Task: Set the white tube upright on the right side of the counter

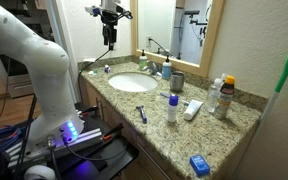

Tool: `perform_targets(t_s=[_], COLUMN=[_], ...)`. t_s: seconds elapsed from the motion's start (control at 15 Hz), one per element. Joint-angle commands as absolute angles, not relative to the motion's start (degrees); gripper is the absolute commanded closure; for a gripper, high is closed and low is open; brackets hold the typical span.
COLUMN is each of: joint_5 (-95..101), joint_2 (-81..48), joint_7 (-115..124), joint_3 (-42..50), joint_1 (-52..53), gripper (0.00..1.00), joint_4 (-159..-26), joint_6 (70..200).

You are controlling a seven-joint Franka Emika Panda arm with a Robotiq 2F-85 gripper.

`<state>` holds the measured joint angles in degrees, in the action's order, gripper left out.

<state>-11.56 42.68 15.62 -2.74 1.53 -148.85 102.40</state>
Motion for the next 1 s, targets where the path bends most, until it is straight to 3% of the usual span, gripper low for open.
perform_targets(t_s=[0.0, 0.33, 0.8, 0.87, 0.93], joint_5=[-12.0, -12.0, 0.3, 0.3, -0.6], joint_2=[42.7, 42.7, 36.4, 27.7, 36.4], joint_7=[15.1, 15.1, 19.8, 21.2, 18.7], joint_3=[-3.5, -3.5, -0.7, -0.2, -0.2], joint_1=[0.6, 0.6, -10.8, -12.3, -10.0], gripper=[0.00, 0.00, 0.00, 0.00, 0.00], joint_4=[-148.7, -148.7, -154.6, -145.2, -152.5], joint_6=[102.2, 102.2, 132.0, 133.1, 129.9])
